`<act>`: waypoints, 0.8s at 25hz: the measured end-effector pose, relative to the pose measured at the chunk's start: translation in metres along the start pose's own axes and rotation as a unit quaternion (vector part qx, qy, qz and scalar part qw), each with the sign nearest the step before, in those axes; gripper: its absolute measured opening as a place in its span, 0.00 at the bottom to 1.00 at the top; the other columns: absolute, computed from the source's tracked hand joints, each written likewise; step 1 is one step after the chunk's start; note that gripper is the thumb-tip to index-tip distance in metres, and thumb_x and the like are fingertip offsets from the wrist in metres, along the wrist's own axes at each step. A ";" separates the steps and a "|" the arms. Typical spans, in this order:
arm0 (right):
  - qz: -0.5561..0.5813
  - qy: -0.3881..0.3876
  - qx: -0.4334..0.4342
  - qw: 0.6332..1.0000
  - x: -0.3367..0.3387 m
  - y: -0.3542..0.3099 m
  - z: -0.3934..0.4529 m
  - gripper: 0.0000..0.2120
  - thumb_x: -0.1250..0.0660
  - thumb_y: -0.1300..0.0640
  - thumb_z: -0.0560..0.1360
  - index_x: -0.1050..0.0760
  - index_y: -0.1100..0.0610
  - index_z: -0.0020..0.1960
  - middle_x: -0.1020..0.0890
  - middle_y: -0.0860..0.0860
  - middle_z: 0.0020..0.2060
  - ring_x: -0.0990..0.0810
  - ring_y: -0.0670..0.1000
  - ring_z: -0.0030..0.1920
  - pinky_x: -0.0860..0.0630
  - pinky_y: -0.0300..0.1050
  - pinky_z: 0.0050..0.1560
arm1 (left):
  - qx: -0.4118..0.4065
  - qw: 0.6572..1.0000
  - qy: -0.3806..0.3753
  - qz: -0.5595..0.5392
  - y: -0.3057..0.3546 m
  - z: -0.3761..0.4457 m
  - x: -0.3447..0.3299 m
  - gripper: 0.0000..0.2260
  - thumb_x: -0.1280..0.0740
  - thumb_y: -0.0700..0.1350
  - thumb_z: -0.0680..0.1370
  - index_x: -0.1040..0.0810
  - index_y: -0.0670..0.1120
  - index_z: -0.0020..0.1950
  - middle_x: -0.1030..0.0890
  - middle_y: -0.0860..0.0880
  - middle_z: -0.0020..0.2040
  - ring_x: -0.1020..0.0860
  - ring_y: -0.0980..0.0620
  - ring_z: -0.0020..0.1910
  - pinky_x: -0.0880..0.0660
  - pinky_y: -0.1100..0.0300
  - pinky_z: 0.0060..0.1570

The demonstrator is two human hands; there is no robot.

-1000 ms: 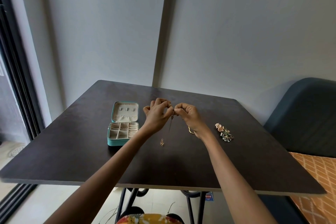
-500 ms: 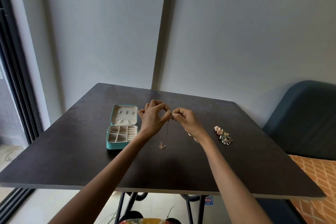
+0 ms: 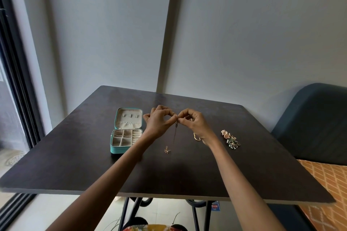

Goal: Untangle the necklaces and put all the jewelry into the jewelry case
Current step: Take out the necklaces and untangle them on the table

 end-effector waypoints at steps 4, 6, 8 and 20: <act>-0.001 0.000 -0.005 1.000 0.000 0.002 0.001 0.07 0.30 0.64 0.72 0.22 0.52 0.41 0.19 0.46 0.37 0.23 0.46 0.40 0.26 0.37 0.44 | 0.009 1.000 -0.012 0.000 -0.002 0.001 -0.004 0.06 0.36 0.51 0.77 0.23 0.55 0.41 0.26 0.53 0.57 0.33 0.54 0.60 0.46 0.56 0.53; -0.005 -0.005 -0.008 1.000 0.001 0.002 0.001 0.07 0.30 0.64 0.73 0.22 0.52 0.41 0.19 0.47 0.37 0.23 0.45 0.40 0.25 0.36 0.45 | 0.018 1.000 -0.020 -0.010 -0.006 -0.001 -0.009 0.06 0.36 0.51 0.78 0.23 0.54 0.42 0.26 0.53 0.57 0.34 0.54 0.60 0.46 0.56 0.53; -0.010 -0.012 -0.010 1.000 0.000 0.002 0.001 0.07 0.30 0.64 0.73 0.22 0.53 0.41 0.19 0.48 0.37 0.22 0.42 0.39 0.26 0.33 0.43 | 0.028 0.999 -0.030 -0.029 -0.009 -0.002 -0.013 0.07 0.37 0.51 0.79 0.22 0.52 0.43 0.27 0.54 0.55 0.34 0.55 0.60 0.44 0.55 0.55; -0.068 0.052 0.030 0.996 0.007 0.008 -0.002 0.05 0.28 0.59 0.72 0.21 0.52 0.38 0.20 0.42 0.31 0.25 0.39 0.33 0.31 0.33 0.40 | 0.011 0.998 -0.044 -0.039 -0.007 0.005 -0.003 0.08 0.31 0.52 0.73 0.24 0.58 0.33 0.23 0.59 0.48 0.27 0.54 0.58 0.39 0.48 0.60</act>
Point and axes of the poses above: each hand's wrist, its own z-axis towards the middle knuckle, its own x-axis out of the back of the hand, y = z × x, the point moved 8 cm from there along z, towards the middle knuckle
